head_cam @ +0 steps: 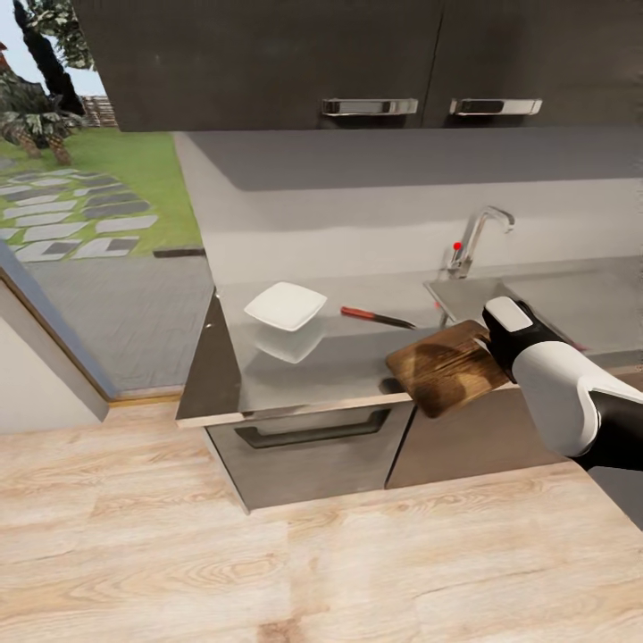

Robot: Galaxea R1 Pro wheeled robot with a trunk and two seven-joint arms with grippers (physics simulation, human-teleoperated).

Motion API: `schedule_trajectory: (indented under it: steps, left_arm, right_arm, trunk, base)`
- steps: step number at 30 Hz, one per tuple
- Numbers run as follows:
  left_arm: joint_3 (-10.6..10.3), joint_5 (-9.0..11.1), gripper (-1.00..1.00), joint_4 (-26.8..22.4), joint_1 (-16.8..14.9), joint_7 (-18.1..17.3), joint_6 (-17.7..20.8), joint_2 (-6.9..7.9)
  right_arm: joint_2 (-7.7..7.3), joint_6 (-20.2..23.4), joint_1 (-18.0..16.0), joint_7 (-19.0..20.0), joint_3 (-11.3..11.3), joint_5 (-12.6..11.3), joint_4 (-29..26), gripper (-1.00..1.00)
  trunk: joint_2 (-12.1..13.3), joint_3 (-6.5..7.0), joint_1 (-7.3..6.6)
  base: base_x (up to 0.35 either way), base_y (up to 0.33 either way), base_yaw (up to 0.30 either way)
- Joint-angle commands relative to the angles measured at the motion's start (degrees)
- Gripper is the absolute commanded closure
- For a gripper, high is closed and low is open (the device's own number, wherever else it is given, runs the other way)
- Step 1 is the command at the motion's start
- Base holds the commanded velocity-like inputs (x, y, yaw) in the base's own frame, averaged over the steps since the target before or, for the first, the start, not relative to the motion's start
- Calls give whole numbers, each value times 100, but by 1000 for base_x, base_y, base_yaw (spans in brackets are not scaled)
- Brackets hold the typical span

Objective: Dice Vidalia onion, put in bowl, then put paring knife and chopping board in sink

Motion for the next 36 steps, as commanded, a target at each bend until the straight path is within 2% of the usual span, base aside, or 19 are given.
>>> schedule_trajectory:
  steps: [1,16,30,36]
  left_arm:
    - [2,2,-100,-10,4,-9,-7,-1]
    - [2,2,-100,-10,4,-10,-7,-1]
    - [2,2,-100,-10,4,-9,-7,7]
    - [2,2,-100,-12,4,-10,-7,8]
  right_arm:
    - [-2,47,-2,-31,20,-29,-8,100]
    - [2,31,-2,-46,24,-23,-2,100]
    - [22,-4,-2,-86,29,-7,97,100]
    - [16,-254,-2,-174,29,-6,264,100]
  trunk:
    - [-7,2,2]
    - [-7,90,2]
    - [-7,91,2]
    - [-7,91,2]
  base:
    - [0,0,-105]
    - [55,43,-48]
    - [123,214,-1]
    - [90,169,0]
